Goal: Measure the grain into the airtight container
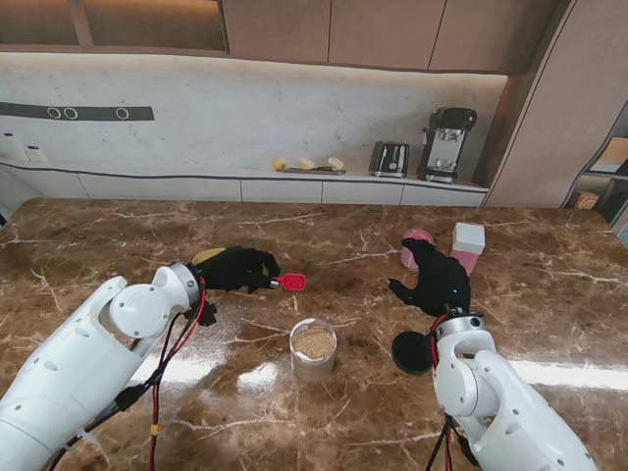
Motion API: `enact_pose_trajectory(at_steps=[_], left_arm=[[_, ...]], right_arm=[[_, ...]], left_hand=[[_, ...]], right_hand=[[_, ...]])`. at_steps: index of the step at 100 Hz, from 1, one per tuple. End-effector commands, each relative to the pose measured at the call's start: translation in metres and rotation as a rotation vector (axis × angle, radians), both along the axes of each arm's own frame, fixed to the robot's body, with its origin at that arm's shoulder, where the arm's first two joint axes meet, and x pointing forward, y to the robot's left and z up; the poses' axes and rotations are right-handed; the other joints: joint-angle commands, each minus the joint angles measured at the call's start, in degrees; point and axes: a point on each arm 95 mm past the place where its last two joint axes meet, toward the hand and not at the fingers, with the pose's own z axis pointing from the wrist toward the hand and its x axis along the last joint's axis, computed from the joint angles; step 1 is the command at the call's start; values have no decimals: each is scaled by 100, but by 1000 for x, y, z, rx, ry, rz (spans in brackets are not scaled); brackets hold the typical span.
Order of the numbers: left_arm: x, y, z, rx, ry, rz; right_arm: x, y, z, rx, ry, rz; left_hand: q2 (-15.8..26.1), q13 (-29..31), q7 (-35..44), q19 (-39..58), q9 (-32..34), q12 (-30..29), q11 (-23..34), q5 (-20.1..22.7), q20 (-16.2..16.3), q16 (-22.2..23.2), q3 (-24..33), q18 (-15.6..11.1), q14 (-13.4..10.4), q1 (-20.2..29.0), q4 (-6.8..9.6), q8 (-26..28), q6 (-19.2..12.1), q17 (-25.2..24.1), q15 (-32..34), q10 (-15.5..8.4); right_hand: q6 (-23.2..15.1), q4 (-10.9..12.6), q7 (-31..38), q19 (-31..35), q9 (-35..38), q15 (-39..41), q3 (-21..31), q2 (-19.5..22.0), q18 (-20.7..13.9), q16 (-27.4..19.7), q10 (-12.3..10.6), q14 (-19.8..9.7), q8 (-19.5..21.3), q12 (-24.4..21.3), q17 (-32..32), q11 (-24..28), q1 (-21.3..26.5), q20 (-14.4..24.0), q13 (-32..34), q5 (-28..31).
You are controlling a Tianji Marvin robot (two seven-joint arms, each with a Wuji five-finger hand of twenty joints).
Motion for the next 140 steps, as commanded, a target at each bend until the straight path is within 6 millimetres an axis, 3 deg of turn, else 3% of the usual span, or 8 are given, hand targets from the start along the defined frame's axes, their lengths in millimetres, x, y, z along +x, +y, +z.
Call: enact_pose_trajectory(at_steps=[1, 21, 29, 48, 76, 106, 121, 140], left_arm=[[-2, 3, -3, 5, 2, 4], [-4, 8, -2, 4, -4, 12], [-6, 10, -1, 4, -11, 13], [-8, 14, -2, 6, -17, 21], [-10, 20, -3, 2, -26, 36], [-13, 28, -6, 3, -24, 53], [-13, 31, -8, 5, -21, 61], [-13, 33, -7, 7, -26, 64]], right_arm=[[4, 0, -4, 15, 20, -16], [15, -2, -7, -6, 47, -40], [19, -5, -8, -91, 57, -45], [30, -6, -5, -215, 66, -66], [46, 0, -9, -266, 87, -128], [54, 1, -20, -261, 99, -196], [55, 2, -24, -196, 82, -219], [54, 3, -29, -149, 84, -240]], left_hand=[[20, 299, 623, 458, 276, 94, 304, 385, -15, -39, 464, 194, 269, 381, 339, 153, -390, 178, 556, -145], [28, 299, 594, 490, 284, 106, 306, 380, -25, -54, 483, 187, 267, 341, 351, 149, -427, 177, 575, -174], [29, 299, 582, 500, 289, 115, 312, 375, -32, -61, 489, 171, 260, 328, 355, 151, -444, 182, 582, -190], [27, 297, 561, 509, 296, 127, 307, 374, -54, -79, 509, 145, 253, 302, 359, 161, -450, 179, 591, -197], [29, 295, 524, 501, 301, 140, 297, 372, -89, -102, 541, 107, 244, 262, 360, 186, -476, 154, 582, -204], [29, 295, 488, 499, 306, 154, 289, 370, -118, -117, 575, 76, 233, 223, 361, 203, -493, 143, 569, -223], [31, 295, 469, 510, 307, 166, 287, 368, -133, -121, 594, 68, 231, 196, 361, 213, -505, 148, 568, -231], [21, 295, 458, 515, 310, 174, 281, 367, -145, -124, 619, 72, 231, 182, 363, 234, -521, 141, 569, -232]], right_hand=[[160, 85, -128, 104, -229, -81, 162, -65, -63, -203, 183, 10, -69, -160, -46, -30, -59, -165, -97, -284], [190, 69, -15, 426, -340, 245, 393, -214, 21, -104, 116, 118, -90, -233, -1, 362, 132, -126, -24, -362], [148, 33, 85, 941, -182, 871, 460, -361, 162, 726, 14, 157, -122, 365, 61, 766, 252, 585, 116, -310], [111, -25, 123, 1803, 229, 1944, 374, -608, 169, 1692, -131, 42, -139, 1198, 539, 1186, 402, 1587, 509, -178], [62, -42, 188, 2767, 1267, 2962, 286, -641, 196, 2195, -287, 29, -224, 1767, 1199, 1837, 391, 1828, 1370, 66], [146, -45, 184, 2864, 1420, 2953, 327, -565, 236, 2149, -291, 52, -297, 1802, 1274, 1903, 332, 1717, 1544, -21], [248, -41, 281, 1582, 1008, 1289, 345, -534, 169, 1084, -58, 139, -426, 982, 899, 1119, 334, 876, 1104, -223], [354, -37, 298, 1068, 615, 539, 323, -495, 316, 392, 196, 215, -461, 319, 561, 705, 301, 579, 741, -389]])
